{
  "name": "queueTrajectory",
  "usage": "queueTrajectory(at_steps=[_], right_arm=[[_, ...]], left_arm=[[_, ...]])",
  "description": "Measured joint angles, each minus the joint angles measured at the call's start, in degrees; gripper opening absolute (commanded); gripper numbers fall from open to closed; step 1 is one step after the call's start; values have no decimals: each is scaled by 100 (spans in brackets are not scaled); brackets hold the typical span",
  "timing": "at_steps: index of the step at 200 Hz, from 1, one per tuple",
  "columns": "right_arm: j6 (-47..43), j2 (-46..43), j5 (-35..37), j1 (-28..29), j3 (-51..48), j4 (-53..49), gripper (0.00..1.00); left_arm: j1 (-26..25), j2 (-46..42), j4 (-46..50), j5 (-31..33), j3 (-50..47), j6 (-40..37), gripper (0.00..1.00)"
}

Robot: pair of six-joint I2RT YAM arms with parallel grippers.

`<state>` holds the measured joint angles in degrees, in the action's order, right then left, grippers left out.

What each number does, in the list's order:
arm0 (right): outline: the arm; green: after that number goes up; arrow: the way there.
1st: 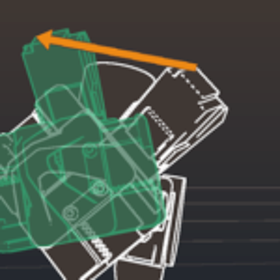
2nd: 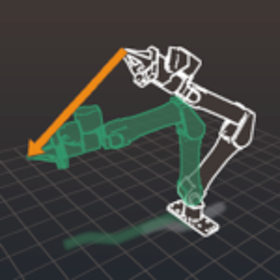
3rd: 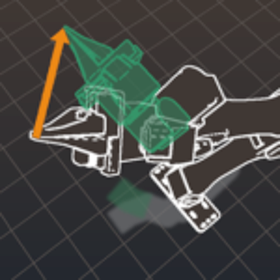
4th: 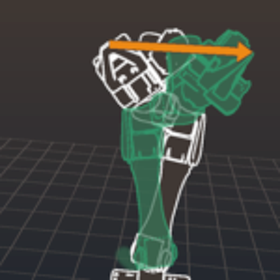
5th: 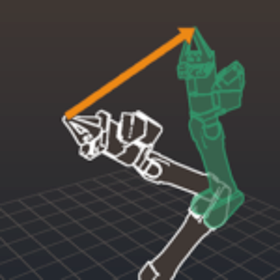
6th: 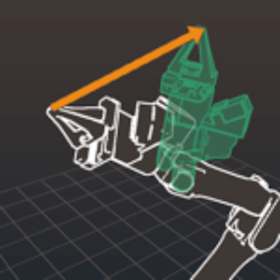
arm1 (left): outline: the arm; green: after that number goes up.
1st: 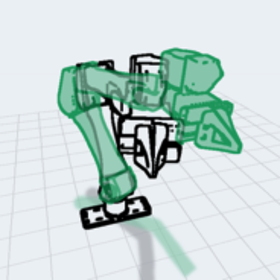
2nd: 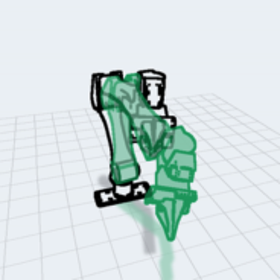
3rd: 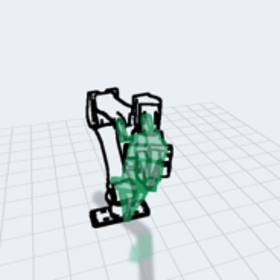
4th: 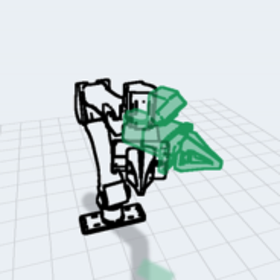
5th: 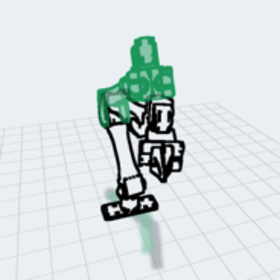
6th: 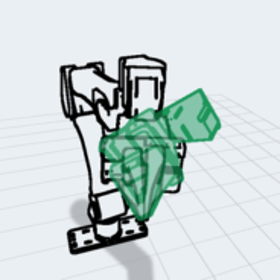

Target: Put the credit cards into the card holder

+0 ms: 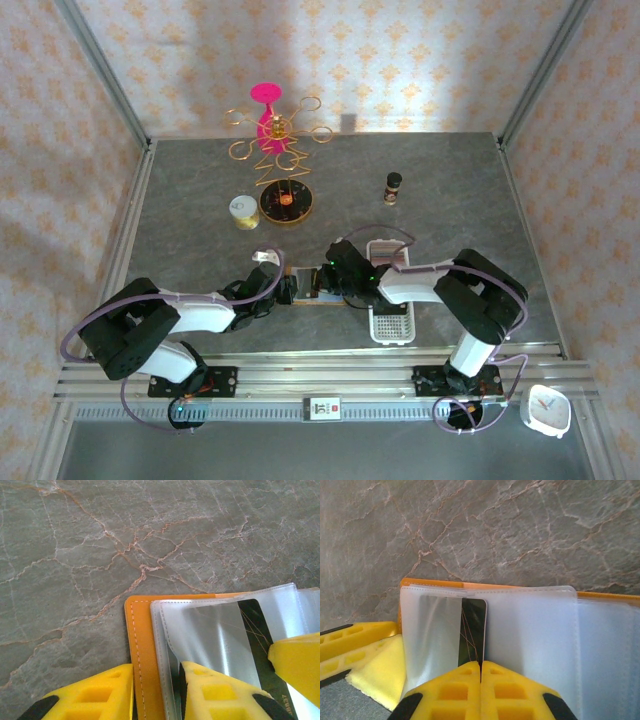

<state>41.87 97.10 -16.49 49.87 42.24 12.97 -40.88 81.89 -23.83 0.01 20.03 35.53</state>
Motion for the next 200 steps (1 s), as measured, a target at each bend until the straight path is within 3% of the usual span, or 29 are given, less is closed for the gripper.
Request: queueTrajectory(at_steps=[94, 200], right_arm=[[2, 4, 170, 72, 22, -39, 0], [48, 7, 125, 72, 22, -11, 0]], left_arm=[[-2, -577, 127, 435, -195, 52, 29], [0, -146, -385, -256, -295, 66, 29]])
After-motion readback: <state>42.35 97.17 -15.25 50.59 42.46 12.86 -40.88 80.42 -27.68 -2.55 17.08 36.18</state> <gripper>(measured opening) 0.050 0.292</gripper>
